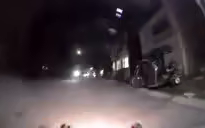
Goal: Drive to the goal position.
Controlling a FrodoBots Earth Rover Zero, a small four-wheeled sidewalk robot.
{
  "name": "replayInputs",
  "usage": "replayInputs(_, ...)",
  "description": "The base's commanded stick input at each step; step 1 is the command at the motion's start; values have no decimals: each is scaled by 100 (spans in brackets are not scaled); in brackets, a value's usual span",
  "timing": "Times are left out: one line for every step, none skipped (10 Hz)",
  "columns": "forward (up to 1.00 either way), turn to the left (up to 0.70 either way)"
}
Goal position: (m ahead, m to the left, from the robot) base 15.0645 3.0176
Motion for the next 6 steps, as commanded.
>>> replayInputs(85,-1)
replayInputs(85,-14)
replayInputs(85,-26)
replayInputs(85,-10)
replayInputs(85,0)
replayInputs(85,0)
